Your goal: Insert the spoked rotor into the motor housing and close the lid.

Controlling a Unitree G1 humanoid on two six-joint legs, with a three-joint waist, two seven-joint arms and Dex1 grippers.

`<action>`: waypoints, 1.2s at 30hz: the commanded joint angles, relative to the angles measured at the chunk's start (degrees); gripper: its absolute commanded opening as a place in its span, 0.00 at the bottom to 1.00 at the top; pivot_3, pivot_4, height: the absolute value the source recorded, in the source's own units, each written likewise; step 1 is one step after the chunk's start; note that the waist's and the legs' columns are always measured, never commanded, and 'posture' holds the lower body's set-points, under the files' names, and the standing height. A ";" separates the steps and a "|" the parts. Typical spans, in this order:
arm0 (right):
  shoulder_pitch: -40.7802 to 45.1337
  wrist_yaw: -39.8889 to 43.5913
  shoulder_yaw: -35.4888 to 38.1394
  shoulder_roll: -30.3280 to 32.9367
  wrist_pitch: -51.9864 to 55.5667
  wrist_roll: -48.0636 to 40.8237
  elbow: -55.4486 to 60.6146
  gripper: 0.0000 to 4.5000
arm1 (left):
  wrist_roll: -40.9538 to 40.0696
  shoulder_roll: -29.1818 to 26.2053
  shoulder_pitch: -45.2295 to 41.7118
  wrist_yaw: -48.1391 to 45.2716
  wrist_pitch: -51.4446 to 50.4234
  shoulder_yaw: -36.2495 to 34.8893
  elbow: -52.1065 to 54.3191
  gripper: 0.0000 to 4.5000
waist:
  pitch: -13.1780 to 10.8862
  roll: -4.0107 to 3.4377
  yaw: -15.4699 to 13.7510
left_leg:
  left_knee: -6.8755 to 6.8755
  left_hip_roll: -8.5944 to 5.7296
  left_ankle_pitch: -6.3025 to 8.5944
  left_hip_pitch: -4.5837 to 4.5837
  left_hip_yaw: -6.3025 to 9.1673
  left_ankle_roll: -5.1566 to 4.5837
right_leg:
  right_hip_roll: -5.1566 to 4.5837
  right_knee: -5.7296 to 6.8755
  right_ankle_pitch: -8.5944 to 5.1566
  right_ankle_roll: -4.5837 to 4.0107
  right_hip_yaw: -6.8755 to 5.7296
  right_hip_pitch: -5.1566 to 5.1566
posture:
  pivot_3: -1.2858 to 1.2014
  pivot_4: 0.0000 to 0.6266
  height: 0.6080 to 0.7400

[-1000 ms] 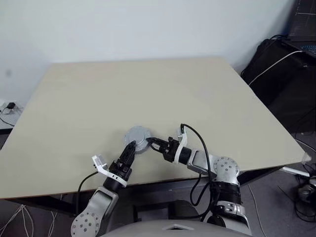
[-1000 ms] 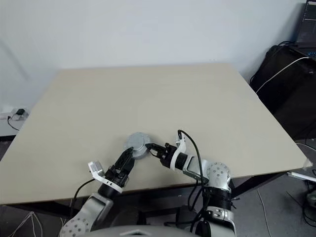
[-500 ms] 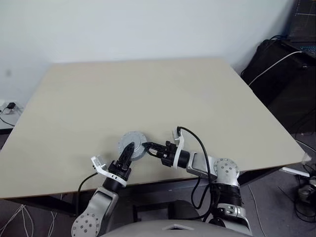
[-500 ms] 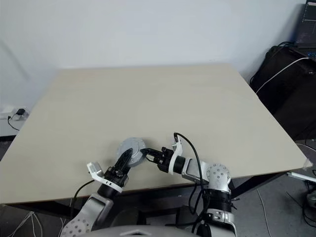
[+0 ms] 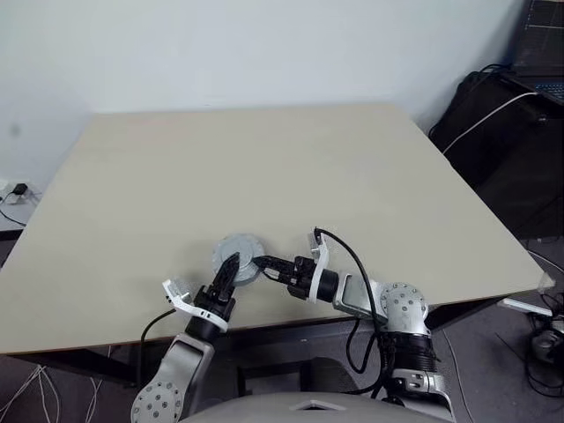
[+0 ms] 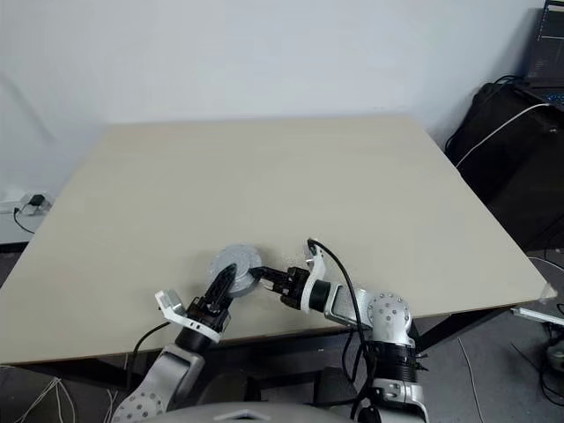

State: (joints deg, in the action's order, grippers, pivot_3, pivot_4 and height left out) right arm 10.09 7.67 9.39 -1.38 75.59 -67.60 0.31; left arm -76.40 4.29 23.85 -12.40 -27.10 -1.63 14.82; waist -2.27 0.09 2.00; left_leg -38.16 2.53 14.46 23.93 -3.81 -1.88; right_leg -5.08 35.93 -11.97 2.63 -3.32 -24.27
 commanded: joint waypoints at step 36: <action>-14.82 18.51 -21.91 15.44 -63.55 50.78 8.93 1.00 | 18.56 -3.58 -45.07 5.55 15.54 -25.70 -41.70 0.48 | 0.44 0.77 -0.80 | -0.23 0.01 -0.05 -0.28 0.02 0.08 | 0.27 -0.09 0.08 0.00 -0.07 0.65 | 0.52 0.00 1.00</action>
State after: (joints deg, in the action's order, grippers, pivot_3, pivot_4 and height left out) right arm -5.11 24.95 -13.15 14.70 14.28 -16.74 9.09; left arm -58.66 1.66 -18.15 -5.75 -13.04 -26.57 -26.99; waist -1.83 0.85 1.20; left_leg -38.39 2.54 14.41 23.65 -3.78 -1.80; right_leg -4.81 35.84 -11.88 2.63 -3.40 -23.61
